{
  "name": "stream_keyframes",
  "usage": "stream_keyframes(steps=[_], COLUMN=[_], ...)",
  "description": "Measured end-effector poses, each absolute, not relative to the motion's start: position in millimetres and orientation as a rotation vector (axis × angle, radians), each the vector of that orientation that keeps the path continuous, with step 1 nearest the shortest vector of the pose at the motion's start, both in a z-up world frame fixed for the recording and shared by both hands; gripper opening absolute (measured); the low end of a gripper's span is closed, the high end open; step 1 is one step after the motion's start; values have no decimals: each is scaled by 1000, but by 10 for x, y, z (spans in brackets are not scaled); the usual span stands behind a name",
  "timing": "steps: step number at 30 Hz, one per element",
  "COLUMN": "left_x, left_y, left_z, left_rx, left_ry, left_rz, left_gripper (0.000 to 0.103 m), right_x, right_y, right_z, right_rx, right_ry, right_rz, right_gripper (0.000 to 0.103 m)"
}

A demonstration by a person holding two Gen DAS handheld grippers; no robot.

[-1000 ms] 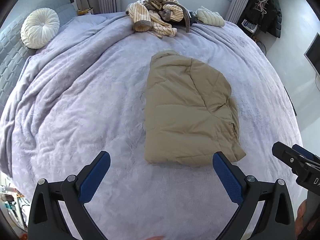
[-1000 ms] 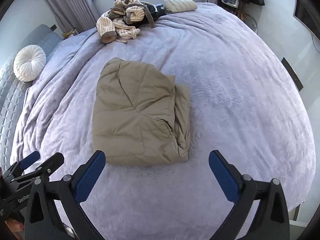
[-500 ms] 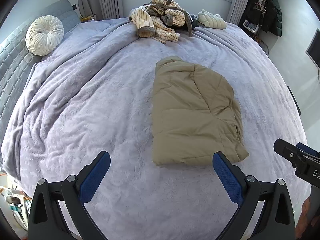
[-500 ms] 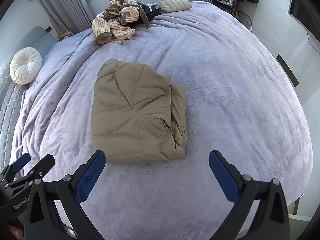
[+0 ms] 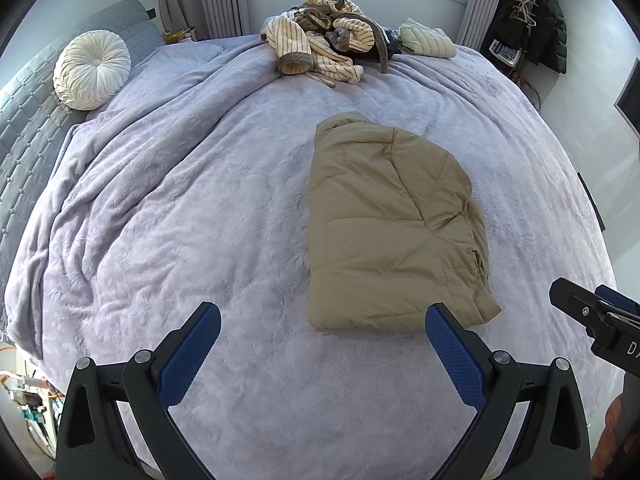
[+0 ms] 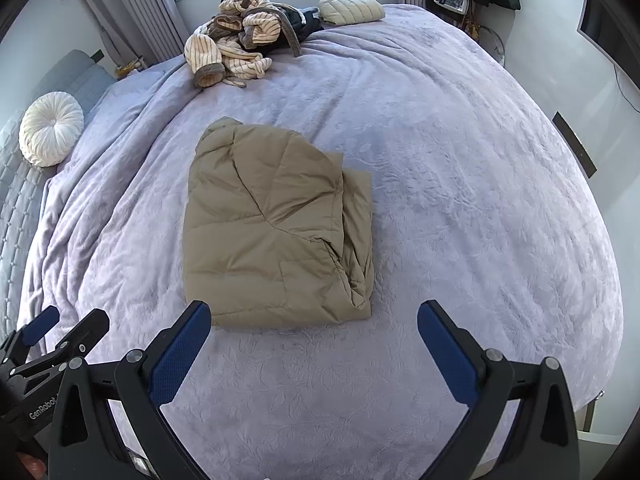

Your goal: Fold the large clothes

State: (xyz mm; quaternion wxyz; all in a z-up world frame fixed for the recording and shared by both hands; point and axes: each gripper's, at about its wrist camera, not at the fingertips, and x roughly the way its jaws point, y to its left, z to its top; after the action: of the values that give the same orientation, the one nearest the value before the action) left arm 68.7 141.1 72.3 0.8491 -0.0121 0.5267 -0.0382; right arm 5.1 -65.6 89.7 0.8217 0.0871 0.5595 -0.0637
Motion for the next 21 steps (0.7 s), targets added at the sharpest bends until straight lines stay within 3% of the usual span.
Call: stream_keyframes(steps=[21], left_x=[684], left_y=[1433], left_z=[696], left_rx=[-23], left_ry=[1117], left_rz=[-74], left_gripper=[102], right_x=[42], right_y=[-634], right_z=[902], right_rx=[187], right_ry=[1192], right_rz=[-138], right_gripper=[103])
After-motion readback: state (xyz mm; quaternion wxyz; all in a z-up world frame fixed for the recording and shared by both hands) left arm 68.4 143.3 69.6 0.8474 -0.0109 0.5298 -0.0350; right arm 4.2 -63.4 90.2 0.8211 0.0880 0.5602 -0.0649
